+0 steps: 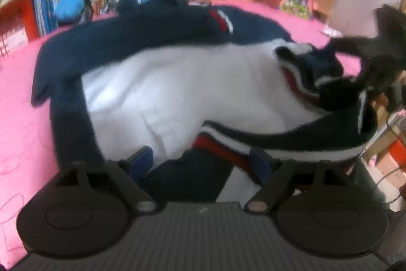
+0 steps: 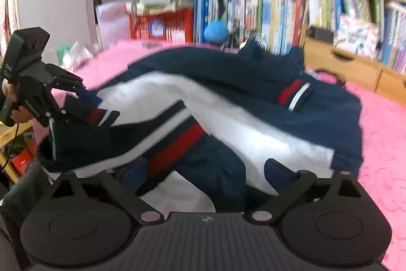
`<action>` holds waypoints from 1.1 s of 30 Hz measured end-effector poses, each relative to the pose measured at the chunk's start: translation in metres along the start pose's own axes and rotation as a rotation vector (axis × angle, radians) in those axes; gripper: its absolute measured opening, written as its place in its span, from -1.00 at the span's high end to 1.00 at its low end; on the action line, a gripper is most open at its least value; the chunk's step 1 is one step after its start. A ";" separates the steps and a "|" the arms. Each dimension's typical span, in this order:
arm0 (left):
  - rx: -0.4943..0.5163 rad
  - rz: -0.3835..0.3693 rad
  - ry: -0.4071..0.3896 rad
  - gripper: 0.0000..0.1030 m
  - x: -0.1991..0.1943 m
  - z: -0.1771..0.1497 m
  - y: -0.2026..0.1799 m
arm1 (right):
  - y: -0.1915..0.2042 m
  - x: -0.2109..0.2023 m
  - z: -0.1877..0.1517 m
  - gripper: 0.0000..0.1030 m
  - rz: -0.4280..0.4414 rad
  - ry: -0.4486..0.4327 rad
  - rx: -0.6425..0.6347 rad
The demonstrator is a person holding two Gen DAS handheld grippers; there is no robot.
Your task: Fold clothes
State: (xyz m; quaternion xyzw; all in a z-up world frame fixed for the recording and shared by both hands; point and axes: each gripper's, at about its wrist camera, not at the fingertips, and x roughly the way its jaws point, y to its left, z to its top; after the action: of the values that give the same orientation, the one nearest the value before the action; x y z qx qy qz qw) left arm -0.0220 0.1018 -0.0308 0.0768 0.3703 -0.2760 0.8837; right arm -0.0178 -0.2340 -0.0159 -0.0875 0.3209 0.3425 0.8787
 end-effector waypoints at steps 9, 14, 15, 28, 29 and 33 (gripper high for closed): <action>-0.048 0.115 -0.142 0.57 -0.041 0.008 -0.009 | 0.017 -0.022 -0.005 0.50 0.039 -0.027 0.029; -0.145 0.145 -0.378 0.54 -0.084 0.037 0.017 | 0.006 -0.071 0.014 0.56 -0.039 -0.279 0.111; -0.175 0.165 -0.410 0.53 -0.085 0.038 0.024 | 0.003 -0.078 0.016 0.56 -0.066 -0.325 0.133; -0.292 0.492 -0.250 0.44 -0.029 -0.006 0.056 | -0.037 -0.007 -0.016 -0.01 -0.391 -0.040 0.233; -0.294 0.487 -0.289 0.40 -0.037 -0.004 0.053 | -0.036 -0.013 -0.016 -0.04 -0.419 -0.061 0.222; -0.248 0.425 -0.397 0.04 -0.055 0.005 0.023 | -0.013 -0.023 -0.014 -0.05 -0.499 -0.152 0.096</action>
State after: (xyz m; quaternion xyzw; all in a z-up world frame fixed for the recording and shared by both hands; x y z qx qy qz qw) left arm -0.0374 0.1430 0.0097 -0.0113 0.1972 -0.0477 0.9791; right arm -0.0291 -0.2620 -0.0130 -0.0959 0.2384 0.1053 0.9607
